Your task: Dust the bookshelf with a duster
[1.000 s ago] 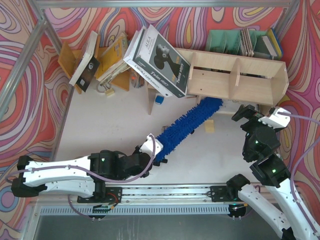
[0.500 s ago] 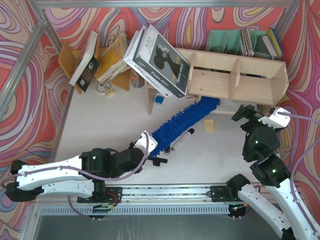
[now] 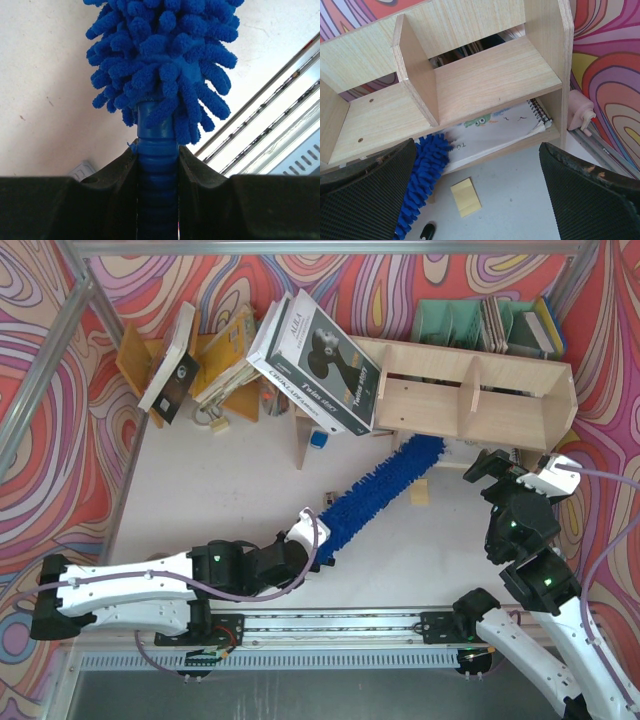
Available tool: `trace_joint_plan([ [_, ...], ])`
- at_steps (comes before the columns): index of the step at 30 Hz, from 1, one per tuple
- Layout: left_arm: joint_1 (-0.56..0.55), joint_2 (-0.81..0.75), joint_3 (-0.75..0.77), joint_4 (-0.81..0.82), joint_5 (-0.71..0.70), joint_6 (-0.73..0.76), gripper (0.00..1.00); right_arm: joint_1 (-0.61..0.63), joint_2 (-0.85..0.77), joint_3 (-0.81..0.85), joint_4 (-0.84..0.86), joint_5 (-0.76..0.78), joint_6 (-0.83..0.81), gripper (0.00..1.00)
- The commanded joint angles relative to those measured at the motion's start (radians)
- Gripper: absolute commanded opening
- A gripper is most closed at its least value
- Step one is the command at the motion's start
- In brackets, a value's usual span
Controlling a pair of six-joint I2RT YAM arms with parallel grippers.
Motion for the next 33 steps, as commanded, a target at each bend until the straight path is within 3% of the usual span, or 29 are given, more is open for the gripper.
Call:
trace_joint_plan([
  [1, -0.007, -0.046, 0.007, 0.084, -0.001, -0.002, 0.0, -0.004, -0.001, -0.004, 0.018, 0.012, 0.004, 0.99],
  [10, -0.02, -0.063, 0.077, 0.084, 0.089, 0.068, 0.0, -0.005, -0.006, -0.004, 0.016, 0.015, 0.004, 0.99],
  [27, -0.037, 0.168, 0.094, 0.26, 0.183, 0.165, 0.0, -0.003, -0.001, -0.003, 0.011, 0.009, 0.01, 0.99],
  [33, -0.009, 0.271, 0.166, 0.335, 0.235, 0.243, 0.0, -0.004, 0.001, 0.009, -0.004, -0.003, 0.017, 0.99],
])
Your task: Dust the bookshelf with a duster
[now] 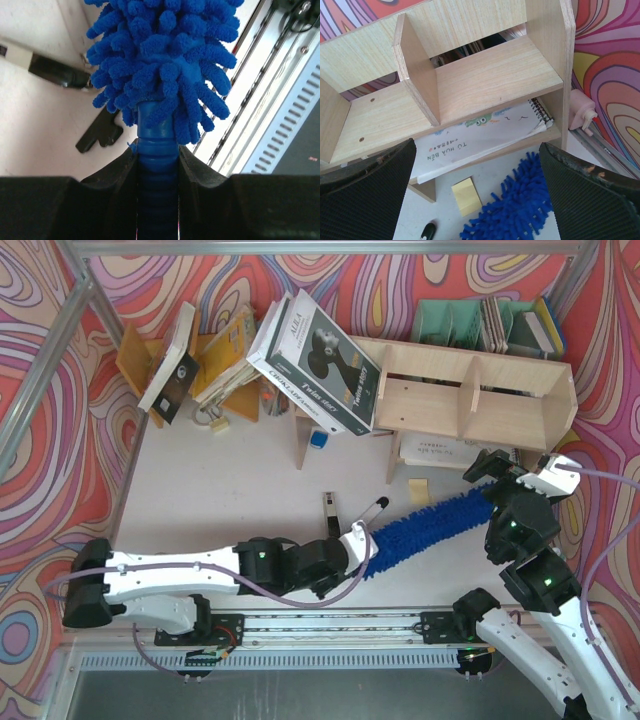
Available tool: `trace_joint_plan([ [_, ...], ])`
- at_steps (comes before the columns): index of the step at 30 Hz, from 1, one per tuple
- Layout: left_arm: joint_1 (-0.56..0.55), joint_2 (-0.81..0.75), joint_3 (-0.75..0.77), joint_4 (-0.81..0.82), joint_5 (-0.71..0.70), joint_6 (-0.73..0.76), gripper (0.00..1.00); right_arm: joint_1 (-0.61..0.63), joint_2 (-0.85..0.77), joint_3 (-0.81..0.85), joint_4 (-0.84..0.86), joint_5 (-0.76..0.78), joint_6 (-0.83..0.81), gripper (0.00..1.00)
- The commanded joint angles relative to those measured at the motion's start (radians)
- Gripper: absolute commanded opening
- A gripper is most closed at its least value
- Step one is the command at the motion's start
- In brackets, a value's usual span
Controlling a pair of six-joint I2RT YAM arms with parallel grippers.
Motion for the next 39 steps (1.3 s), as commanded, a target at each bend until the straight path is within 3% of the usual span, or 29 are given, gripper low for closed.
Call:
trace_joint_plan([
  [1, 0.016, 0.065, 0.093, 0.147, 0.04, 0.089, 0.0, -0.004, 0.001, 0.01, -0.003, 0.003, 0.012, 0.99],
  [9, 0.073, 0.22, 0.255, 0.166, 0.133, 0.179, 0.0, -0.003, -0.003, 0.005, 0.008, 0.015, -0.001, 0.99],
  [20, 0.126, 0.357, 0.263, 0.197, 0.204, 0.171, 0.0, -0.004, -0.005, -0.001, 0.016, 0.015, -0.005, 0.98],
  [30, 0.126, 0.4, 0.209, 0.216, 0.131, 0.144, 0.0, -0.004, 0.0, -0.003, 0.01, 0.015, 0.003, 0.99],
  [39, 0.127, 0.293, 0.103, 0.288, -0.028, 0.076, 0.0, -0.003, -0.005, -0.004, 0.002, 0.016, 0.009, 0.99],
])
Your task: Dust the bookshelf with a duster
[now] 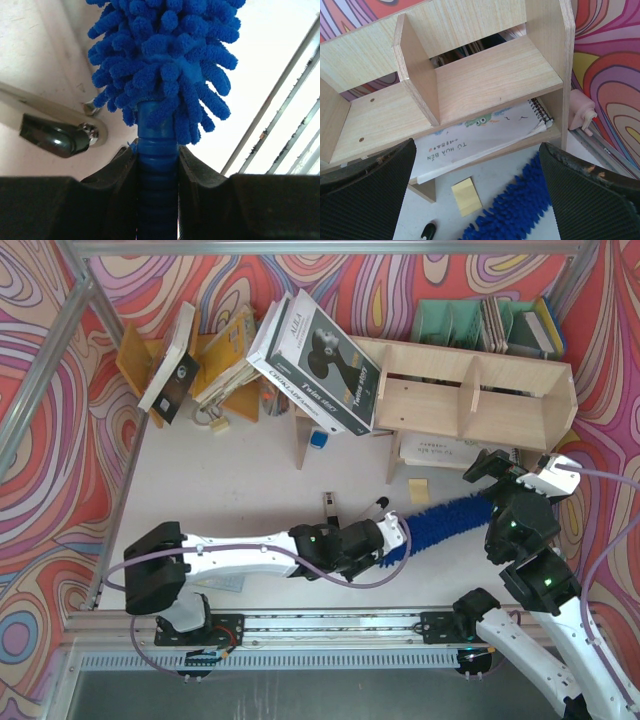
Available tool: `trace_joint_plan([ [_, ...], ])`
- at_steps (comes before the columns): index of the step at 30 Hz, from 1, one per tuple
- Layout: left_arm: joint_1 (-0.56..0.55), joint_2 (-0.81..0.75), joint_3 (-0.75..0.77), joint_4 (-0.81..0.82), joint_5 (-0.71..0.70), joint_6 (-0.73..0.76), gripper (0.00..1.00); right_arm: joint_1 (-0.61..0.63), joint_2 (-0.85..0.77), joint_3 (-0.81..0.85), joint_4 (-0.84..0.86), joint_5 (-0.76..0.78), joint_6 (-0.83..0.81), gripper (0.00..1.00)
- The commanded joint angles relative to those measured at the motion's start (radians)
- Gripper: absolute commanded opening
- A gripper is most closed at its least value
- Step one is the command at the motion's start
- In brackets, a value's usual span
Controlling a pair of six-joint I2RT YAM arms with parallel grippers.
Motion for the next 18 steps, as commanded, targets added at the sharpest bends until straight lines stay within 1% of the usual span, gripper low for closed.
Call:
trace_joint_plan([
  [1, 0.004, -0.099, -0.047, 0.1, -0.135, -0.073, 0.0, -0.004, -0.005, -0.006, 0.003, 0.014, 0.01, 0.99],
  [4, 0.004, -0.13, -0.077, 0.119, -0.179, -0.115, 0.0, -0.005, -0.002, -0.006, 0.004, 0.012, 0.014, 0.99],
  [9, 0.005, -0.225, -0.161, 0.154, -0.254, -0.2, 0.0, -0.003, -0.001, -0.004, -0.001, 0.014, 0.015, 0.99],
  [18, 0.003, -0.319, -0.236, 0.041, -0.346, -0.36, 0.0, -0.003, -0.006, -0.007, 0.002, 0.013, 0.015, 0.99],
])
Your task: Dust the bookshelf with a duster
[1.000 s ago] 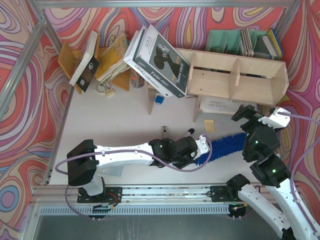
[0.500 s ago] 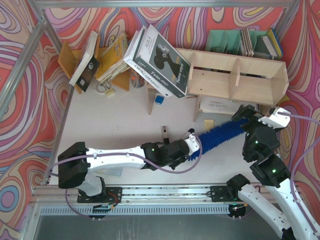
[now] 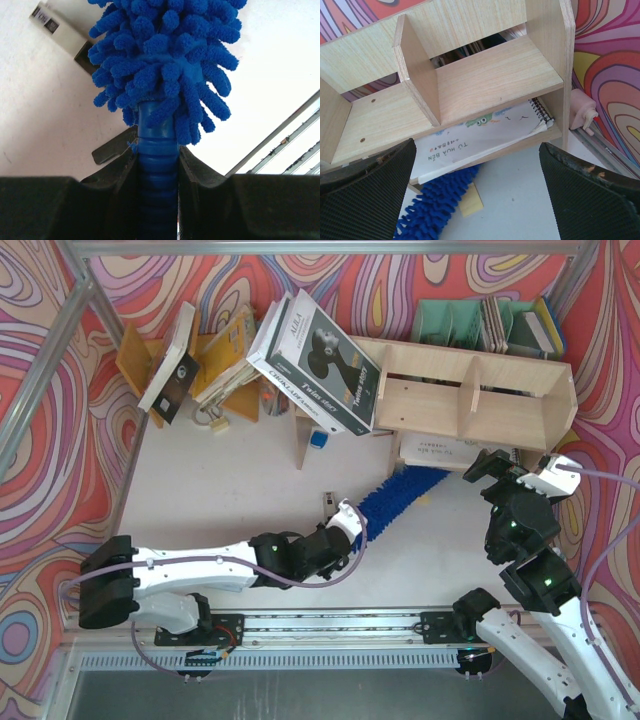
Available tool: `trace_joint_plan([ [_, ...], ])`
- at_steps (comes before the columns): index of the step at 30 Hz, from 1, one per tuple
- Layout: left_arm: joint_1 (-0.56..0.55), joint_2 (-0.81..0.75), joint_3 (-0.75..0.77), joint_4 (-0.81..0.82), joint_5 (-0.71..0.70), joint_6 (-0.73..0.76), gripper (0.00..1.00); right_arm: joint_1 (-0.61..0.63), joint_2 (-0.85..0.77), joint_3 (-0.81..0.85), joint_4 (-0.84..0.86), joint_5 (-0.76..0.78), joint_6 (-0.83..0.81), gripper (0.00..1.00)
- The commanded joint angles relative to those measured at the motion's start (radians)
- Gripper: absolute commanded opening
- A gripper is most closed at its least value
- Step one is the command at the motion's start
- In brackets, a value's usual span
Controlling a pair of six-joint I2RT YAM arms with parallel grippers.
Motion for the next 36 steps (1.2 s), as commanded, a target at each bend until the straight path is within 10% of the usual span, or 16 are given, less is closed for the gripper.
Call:
trace_joint_plan([
  [1, 0.003, -0.067, -0.025, -0.005, -0.134, -0.146, 0.0, -0.003, -0.005, -0.006, 0.002, 0.013, 0.008, 0.99],
  [36, -0.056, 0.214, 0.261, 0.093, -0.001, 0.102, 0.0, -0.005, -0.001, -0.003, -0.008, 0.012, 0.008, 0.99],
])
